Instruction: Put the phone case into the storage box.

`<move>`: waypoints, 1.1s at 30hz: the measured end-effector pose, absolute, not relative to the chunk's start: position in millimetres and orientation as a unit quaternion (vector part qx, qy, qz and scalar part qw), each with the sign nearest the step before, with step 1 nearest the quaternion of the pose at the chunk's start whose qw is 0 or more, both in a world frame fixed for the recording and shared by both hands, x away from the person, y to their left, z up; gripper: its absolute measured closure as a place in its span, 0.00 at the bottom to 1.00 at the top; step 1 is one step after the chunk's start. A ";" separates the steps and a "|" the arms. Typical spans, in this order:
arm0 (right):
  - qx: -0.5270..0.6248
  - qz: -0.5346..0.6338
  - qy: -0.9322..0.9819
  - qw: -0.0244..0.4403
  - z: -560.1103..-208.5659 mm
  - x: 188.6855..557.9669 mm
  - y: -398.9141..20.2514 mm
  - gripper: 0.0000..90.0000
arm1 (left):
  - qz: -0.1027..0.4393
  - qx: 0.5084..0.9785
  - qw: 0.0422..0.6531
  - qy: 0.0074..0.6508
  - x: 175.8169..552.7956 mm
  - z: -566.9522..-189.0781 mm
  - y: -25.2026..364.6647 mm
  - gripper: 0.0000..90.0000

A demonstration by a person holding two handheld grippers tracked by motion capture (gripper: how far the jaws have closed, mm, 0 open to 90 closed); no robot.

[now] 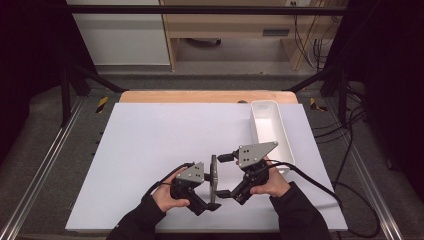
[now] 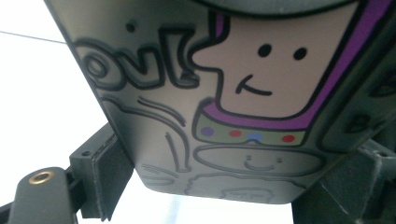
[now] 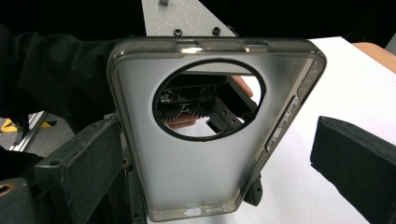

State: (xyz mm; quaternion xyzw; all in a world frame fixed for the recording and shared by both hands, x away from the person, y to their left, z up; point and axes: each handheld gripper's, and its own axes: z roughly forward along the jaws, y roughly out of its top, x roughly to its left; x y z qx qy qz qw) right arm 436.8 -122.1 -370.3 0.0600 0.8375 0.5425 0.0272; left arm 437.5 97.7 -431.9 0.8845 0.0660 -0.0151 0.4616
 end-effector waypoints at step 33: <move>0.030 0.546 0.837 -0.004 -376.8 437.5 -117.9 0.12 | -0.027 0.894 0.446 0.042 434.2 -435.2 93.1 0.13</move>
